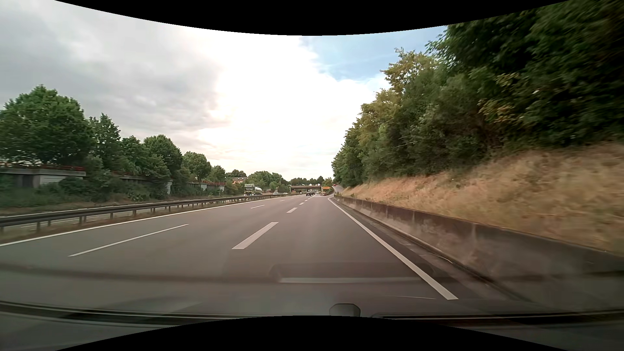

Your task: Follow the waypoints while adhering to traffic rules and regulations

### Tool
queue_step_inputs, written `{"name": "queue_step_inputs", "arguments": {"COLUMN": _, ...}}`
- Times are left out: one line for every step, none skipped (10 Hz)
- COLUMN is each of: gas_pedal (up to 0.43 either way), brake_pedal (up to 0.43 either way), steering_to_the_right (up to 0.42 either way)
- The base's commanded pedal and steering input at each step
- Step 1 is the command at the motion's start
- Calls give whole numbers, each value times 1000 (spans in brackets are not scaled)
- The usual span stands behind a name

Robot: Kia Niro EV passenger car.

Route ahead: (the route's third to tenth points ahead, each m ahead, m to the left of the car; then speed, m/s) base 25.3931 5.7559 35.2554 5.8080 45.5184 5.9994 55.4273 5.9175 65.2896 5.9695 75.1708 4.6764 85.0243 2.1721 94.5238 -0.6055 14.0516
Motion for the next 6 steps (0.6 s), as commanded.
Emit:
{"name": "queue_step_inputs", "arguments": {"gas_pedal": 0, "brake_pedal": 55, "steering_to_the_right": -1}}
{"name": "queue_step_inputs", "arguments": {"gas_pedal": 0, "brake_pedal": 98, "steering_to_the_right": -1}}
{"name": "queue_step_inputs", "arguments": {"gas_pedal": 0, "brake_pedal": 98, "steering_to_the_right": -3}}
{"name": "queue_step_inputs", "arguments": {"gas_pedal": 0, "brake_pedal": 98, "steering_to_the_right": -4}}
{"name": "queue_step_inputs", "arguments": {"gas_pedal": 0, "brake_pedal": 98, "steering_to_the_right": -5}}
{"name": "queue_step_inputs", "arguments": {"gas_pedal": 0, "brake_pedal": 91, "steering_to_the_right": -5}}
